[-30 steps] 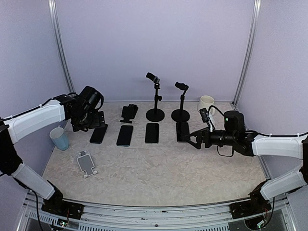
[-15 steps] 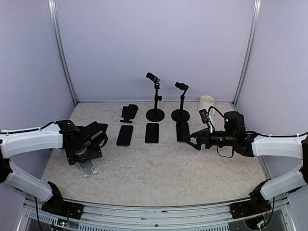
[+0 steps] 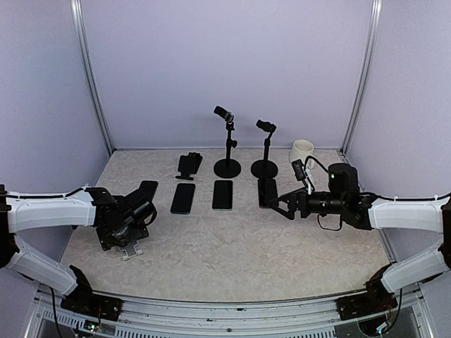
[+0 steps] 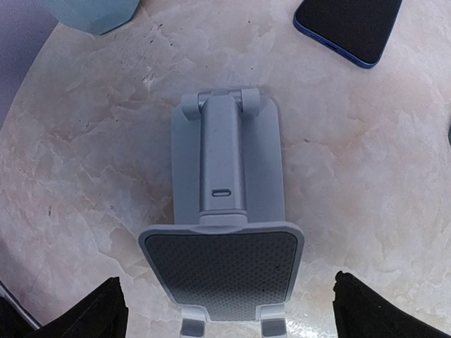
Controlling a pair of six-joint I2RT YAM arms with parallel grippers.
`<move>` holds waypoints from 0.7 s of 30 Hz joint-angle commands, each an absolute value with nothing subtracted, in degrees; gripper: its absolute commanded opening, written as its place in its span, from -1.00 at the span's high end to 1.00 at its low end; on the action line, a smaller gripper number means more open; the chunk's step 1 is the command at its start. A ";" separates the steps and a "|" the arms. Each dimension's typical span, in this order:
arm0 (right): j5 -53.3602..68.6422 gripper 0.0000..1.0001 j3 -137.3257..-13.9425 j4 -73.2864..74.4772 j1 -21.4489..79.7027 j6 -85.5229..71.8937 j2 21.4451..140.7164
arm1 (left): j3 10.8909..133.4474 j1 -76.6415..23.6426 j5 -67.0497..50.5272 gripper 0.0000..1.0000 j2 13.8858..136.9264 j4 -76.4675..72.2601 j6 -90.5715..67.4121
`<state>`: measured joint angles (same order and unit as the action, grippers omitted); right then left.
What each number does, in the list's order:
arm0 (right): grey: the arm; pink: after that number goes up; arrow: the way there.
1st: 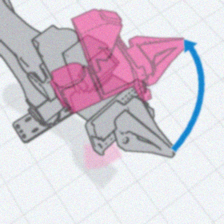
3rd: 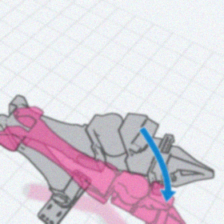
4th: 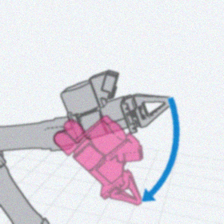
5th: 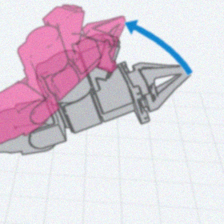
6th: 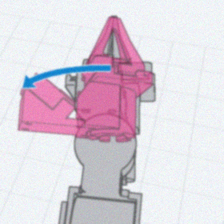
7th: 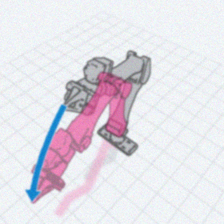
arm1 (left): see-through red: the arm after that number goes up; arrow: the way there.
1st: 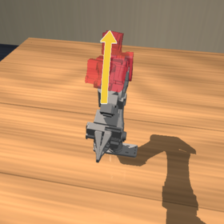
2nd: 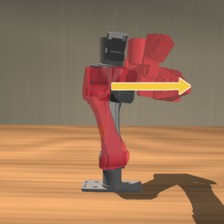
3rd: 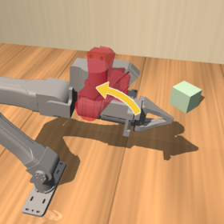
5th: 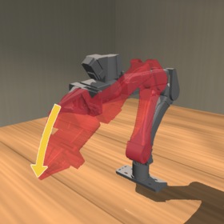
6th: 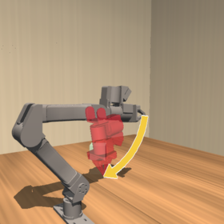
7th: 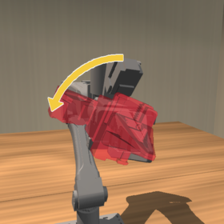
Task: Remove the phone from the phone stand
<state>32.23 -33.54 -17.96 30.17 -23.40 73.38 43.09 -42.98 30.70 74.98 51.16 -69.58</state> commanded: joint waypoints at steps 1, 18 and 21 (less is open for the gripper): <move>33.11 -1.00 -32.62 -20.03 29.62 -23.99 74.10 | 41.79 -41.92 30.49 -0.97 77.25 46.38 -67.68; 33.33 -1.00 -32.53 -20.37 29.62 -24.43 74.97 | 37.28 -38.49 30.92 -0.48 78.68 39.74 -64.70; 33.31 -1.00 -32.64 -20.40 29.62 -24.43 75.10 | 38.01 -38.61 31.39 -0.30 78.12 40.21 -64.21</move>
